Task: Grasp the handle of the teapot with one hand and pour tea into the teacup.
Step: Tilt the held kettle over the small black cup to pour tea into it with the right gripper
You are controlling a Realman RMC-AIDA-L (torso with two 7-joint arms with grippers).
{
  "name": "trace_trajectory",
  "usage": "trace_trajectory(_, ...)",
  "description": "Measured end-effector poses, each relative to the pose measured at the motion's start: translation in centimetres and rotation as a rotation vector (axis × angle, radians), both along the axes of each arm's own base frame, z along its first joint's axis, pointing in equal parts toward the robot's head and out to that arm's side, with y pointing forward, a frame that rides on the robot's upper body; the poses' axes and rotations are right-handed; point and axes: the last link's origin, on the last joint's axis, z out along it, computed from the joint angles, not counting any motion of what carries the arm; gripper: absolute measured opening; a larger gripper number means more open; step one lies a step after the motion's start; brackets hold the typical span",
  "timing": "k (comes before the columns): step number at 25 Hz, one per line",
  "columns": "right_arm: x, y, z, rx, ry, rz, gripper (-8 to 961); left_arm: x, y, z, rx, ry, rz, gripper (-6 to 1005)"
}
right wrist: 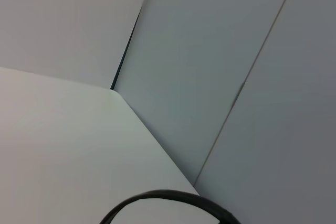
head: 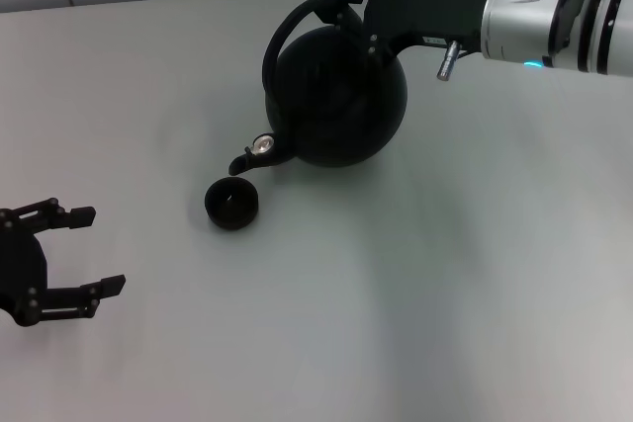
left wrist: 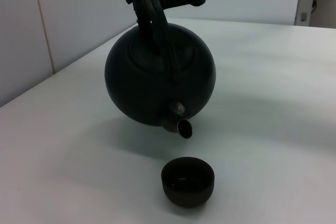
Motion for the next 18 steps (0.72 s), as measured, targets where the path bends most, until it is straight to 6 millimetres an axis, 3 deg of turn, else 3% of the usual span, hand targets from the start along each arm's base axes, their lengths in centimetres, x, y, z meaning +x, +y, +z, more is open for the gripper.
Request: trace_trajectory(18,-1.02,-0.15,0.19,0.012,-0.098,0.081,125,0.04,0.07,-0.15,0.004,-0.001,0.002,872)
